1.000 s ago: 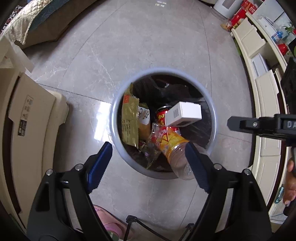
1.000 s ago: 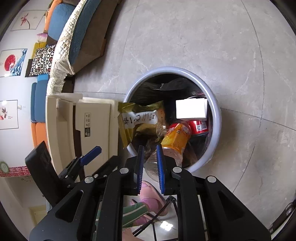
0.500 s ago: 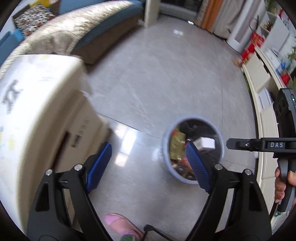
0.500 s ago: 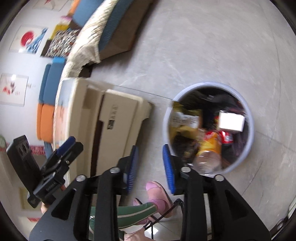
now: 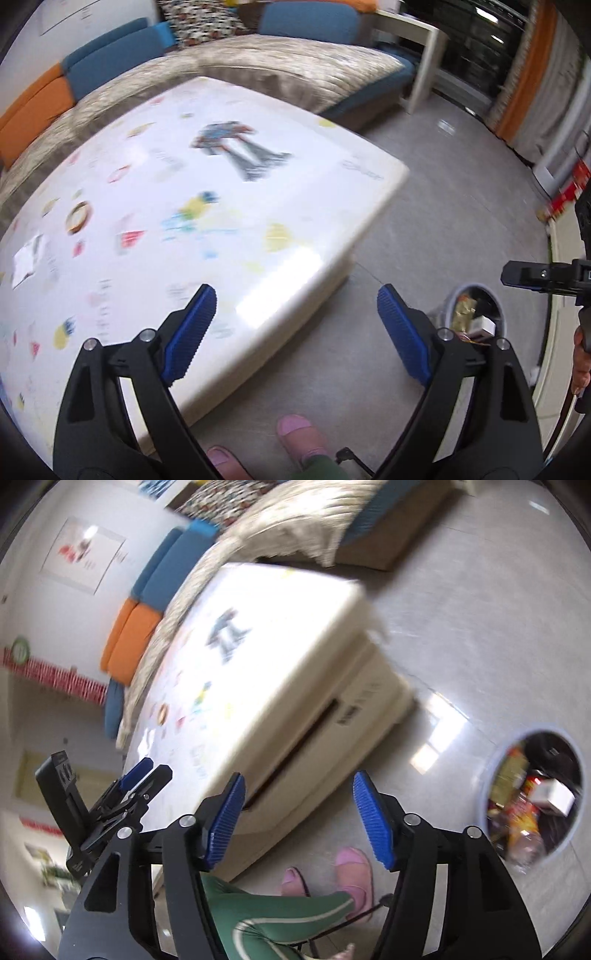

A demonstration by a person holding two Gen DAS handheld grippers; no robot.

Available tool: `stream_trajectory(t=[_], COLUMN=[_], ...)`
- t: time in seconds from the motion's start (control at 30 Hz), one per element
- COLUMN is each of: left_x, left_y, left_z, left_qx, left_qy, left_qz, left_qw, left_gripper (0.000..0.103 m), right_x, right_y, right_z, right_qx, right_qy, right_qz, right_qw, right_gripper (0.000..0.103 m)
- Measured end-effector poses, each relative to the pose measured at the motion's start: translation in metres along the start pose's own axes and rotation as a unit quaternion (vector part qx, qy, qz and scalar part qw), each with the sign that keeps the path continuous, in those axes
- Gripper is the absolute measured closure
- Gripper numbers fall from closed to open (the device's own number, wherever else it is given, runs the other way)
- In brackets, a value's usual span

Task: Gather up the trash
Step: 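Return both grippers to the table toward the white tissue and tape roll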

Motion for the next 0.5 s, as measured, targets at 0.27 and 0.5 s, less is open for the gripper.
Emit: stream_trajectory(t=[0.27,0.5], left_x=[0.014,0.032], left_y=[0.142,0.247], left_z=[-0.048,-0.080], left_qx=[-0.076,-0.135], left_qy=[-0.032,-0.048], left_qz=[-0.088,-0.145], left_qw=[0.9928,0.9790], left_gripper=[0.011,0.010], right_x=[-0.001,0.008], right_y=[0.124,0.215], right_z=[0.062,0.120], right_qx=[-0.034,-0.048], right_qy=[0.042,0.079], right_qz=[-0.088,-0.151], right_qw=[0.995,0.984], right_gripper=[0.035,0.032])
Point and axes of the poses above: each gripper's, at about its wrist camera, not at the fingertips, and z roughly the way its jaws point, y to its left, x to its underside, the point moved 10 cm from there along z, roughly the way its jaws point, and after that the axes turned 3 degrees about -y, right-handed, at the moved point
